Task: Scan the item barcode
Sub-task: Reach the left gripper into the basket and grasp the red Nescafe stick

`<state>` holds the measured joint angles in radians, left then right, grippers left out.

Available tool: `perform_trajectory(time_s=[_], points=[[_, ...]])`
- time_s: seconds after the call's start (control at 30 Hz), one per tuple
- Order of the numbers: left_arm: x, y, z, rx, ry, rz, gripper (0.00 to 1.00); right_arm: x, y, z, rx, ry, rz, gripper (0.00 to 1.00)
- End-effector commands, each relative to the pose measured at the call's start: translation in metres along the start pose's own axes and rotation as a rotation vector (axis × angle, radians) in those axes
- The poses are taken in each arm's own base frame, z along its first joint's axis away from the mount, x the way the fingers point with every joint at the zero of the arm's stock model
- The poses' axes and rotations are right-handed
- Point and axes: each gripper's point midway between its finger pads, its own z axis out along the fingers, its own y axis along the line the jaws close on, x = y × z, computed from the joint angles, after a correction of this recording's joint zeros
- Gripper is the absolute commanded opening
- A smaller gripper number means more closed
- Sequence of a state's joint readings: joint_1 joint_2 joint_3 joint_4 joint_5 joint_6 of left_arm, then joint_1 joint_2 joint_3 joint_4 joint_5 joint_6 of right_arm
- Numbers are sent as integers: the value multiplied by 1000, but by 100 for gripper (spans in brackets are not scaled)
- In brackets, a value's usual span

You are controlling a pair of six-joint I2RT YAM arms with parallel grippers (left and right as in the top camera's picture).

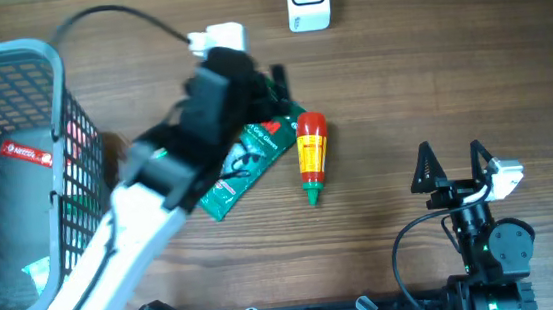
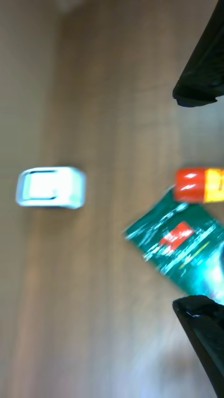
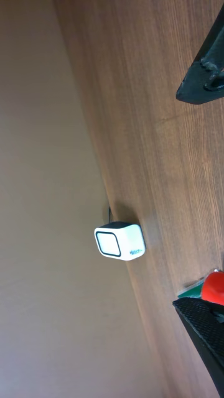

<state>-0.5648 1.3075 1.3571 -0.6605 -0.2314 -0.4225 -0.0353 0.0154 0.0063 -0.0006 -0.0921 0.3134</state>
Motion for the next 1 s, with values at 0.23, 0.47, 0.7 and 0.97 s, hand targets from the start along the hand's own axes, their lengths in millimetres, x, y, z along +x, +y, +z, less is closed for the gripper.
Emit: perform_trajectory(time_s=[0.23, 0.47, 0.7, 0.97], points=[[-105, 109, -102, -219, -356, -98, 100, -3, 0, -1, 4, -15, 3, 100], [-102, 215, -122, -496, -364, -322, 100, -3, 0, -1, 4, -15, 3, 100], [-53, 311, -112, -643, -255, -783, 100, -3, 0, -1, 4, -15, 3, 100], [19, 393, -69, -826, -5, -997, 98, -3, 0, -1, 4, -15, 3, 100]])
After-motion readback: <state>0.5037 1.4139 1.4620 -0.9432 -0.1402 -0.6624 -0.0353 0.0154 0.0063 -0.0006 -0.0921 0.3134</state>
